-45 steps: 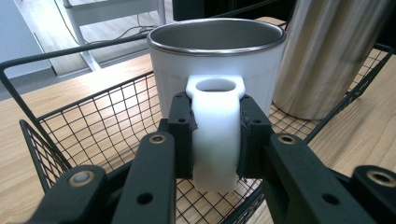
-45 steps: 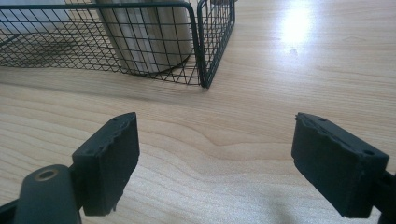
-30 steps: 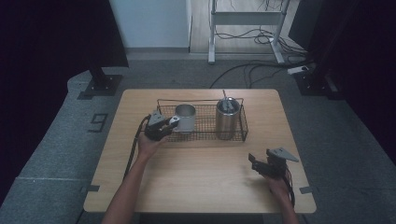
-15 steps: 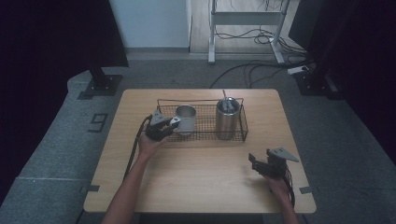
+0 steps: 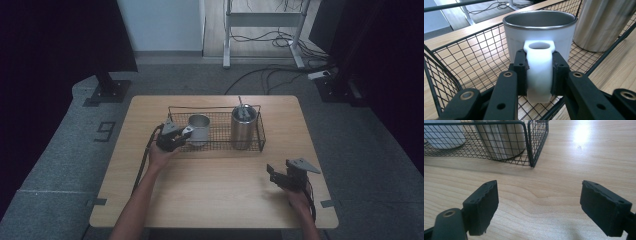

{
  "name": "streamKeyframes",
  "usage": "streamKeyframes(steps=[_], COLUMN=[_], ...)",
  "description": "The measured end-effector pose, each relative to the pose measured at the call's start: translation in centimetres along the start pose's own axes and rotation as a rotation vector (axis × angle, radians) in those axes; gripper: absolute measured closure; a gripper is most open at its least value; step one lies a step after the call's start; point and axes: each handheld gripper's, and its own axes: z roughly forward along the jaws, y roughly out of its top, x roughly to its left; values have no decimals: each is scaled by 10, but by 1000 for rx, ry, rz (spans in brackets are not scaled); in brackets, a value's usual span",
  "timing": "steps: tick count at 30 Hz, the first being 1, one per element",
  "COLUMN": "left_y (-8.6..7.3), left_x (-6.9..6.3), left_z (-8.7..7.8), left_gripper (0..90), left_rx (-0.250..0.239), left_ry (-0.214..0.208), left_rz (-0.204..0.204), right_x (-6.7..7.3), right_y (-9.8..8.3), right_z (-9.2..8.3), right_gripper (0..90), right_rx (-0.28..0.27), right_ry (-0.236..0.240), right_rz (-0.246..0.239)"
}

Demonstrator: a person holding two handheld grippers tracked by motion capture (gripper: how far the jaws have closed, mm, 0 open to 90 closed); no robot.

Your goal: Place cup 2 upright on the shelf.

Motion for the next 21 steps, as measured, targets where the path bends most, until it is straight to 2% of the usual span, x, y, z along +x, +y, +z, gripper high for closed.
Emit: streamKeyframes(steps=[8,21], left_y=[-2,-7], left_x=[2,8], left_z=[-3,-7], left_gripper=[680,626], left_rx=[8,37], left_ry=[-19,4], left_rz=[-21,-20], right_x=[1,2], right_y=[0,0], right_z=[0,1], right_gripper=[151,151], right_rx=[1,5], right_ry=[2,2], right_rz=[-1,-7])
